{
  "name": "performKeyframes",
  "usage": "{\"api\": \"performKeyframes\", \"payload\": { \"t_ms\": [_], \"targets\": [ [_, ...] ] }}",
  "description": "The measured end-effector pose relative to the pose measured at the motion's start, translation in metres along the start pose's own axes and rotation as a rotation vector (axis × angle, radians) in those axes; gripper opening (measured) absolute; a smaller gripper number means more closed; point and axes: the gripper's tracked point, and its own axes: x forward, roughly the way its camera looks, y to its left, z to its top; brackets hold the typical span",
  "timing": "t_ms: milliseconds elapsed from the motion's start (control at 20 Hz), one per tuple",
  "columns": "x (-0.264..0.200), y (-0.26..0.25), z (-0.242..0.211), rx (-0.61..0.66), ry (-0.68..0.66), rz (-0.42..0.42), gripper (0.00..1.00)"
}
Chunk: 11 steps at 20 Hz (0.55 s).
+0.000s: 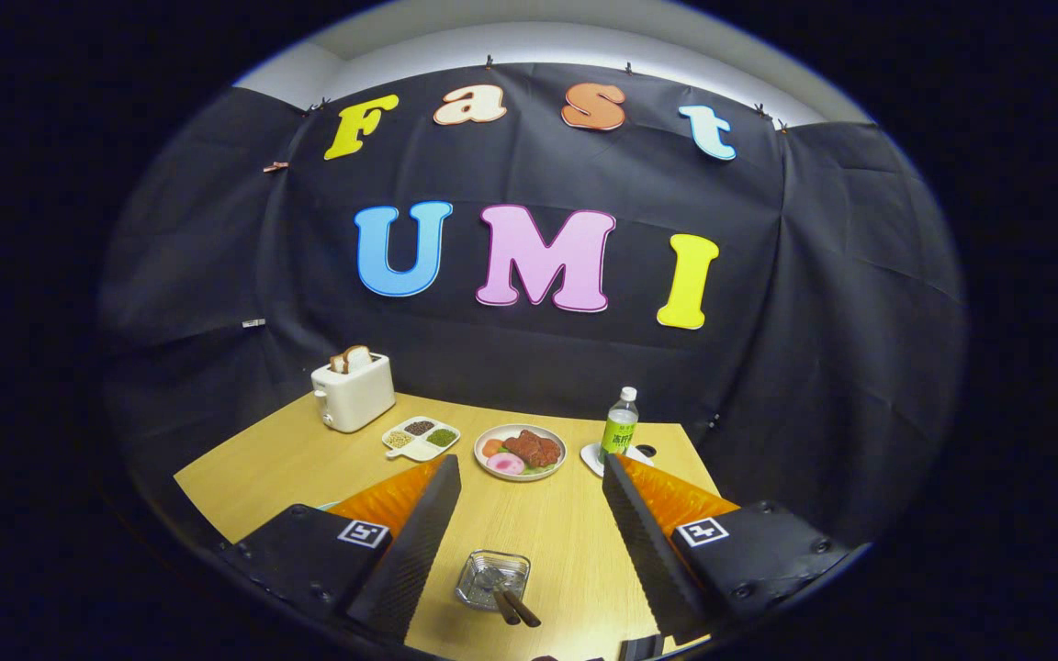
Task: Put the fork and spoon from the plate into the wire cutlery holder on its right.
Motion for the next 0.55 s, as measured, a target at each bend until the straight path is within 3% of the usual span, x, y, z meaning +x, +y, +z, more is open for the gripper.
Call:
{"api": "performKeyframes", "payload": {
  "t_ms": [550],
  "targets": [
    [0.002,-0.0067,-0.001,0.025,0.001,-0.014,0.97]
  ]
}}
